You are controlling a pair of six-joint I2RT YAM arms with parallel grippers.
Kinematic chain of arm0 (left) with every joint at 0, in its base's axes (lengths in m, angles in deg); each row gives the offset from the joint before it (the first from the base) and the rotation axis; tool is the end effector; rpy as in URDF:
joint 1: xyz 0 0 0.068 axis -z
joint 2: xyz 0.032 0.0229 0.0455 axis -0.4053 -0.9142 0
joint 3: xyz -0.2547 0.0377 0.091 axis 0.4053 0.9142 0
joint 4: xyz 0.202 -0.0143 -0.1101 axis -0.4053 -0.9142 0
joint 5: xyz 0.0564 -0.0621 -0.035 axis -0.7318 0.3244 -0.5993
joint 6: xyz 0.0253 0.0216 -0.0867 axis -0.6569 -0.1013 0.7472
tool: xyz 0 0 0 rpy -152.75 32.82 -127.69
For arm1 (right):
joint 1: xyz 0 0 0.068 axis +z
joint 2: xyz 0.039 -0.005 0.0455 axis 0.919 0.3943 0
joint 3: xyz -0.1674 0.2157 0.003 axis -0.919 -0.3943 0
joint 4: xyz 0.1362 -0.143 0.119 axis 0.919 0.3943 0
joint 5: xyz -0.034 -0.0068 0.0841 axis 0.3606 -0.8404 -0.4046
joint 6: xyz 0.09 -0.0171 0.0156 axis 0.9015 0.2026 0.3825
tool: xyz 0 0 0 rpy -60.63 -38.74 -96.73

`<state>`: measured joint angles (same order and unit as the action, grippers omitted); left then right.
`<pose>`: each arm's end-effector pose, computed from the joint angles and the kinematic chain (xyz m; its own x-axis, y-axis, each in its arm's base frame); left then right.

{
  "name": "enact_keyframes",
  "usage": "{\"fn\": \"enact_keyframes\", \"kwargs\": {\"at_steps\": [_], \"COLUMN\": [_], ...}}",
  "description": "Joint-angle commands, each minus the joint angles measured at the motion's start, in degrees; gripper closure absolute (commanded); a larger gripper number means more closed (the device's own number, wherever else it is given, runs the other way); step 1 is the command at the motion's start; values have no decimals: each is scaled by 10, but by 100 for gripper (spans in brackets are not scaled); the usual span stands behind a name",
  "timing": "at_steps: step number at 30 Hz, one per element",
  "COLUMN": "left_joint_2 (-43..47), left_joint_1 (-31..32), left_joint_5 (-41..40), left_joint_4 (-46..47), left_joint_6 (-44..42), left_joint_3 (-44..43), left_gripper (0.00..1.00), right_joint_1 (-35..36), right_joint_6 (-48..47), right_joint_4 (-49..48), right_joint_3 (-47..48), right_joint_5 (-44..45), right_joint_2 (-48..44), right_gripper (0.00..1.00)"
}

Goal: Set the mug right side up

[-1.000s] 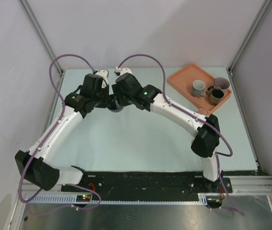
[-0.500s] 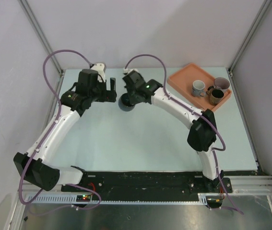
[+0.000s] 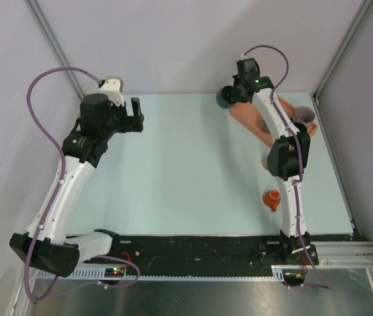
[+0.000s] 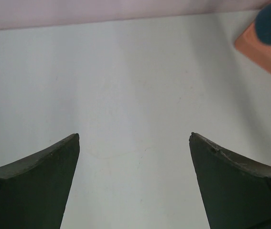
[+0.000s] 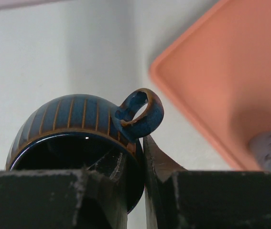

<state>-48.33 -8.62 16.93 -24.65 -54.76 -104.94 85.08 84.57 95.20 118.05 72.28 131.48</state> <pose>0.2586 -0.0645 0.4008 -0.3685 -0.0113 -0.9296 0.1598 0.9843 -0.0753 0.4976 0.1538 0.2762 -0.6789 0.0631 -0.7315 -0.0410 0.9915 0.1236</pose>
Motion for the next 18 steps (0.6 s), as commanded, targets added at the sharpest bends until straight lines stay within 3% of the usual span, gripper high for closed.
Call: {"fn": "enact_keyframes", "kwargs": {"at_steps": [1, 8, 14, 18], "left_joint_2": [21, 23, -6, -26], "left_joint_1": [-22, -44, -60, -66], "left_joint_5": [4, 8, 1, -1], "left_joint_4": [10, 10, 12, 13], "left_joint_6": [-23, -38, -42, -46], "left_joint_3": [48, 74, 56, 38], "left_gripper": [0, 0, 0, 0], "right_joint_1": [-53, -113, -118, -130], "right_joint_6": [4, 11, -23, -21], "right_joint_4": [-44, -106, -95, -68], "right_joint_3": [75, 101, 112, 111], "right_joint_5": [-16, -11, 53, 47], "right_joint_2": [54, 105, 131, 140], "right_gripper": [100, 100, 100, 100]}}
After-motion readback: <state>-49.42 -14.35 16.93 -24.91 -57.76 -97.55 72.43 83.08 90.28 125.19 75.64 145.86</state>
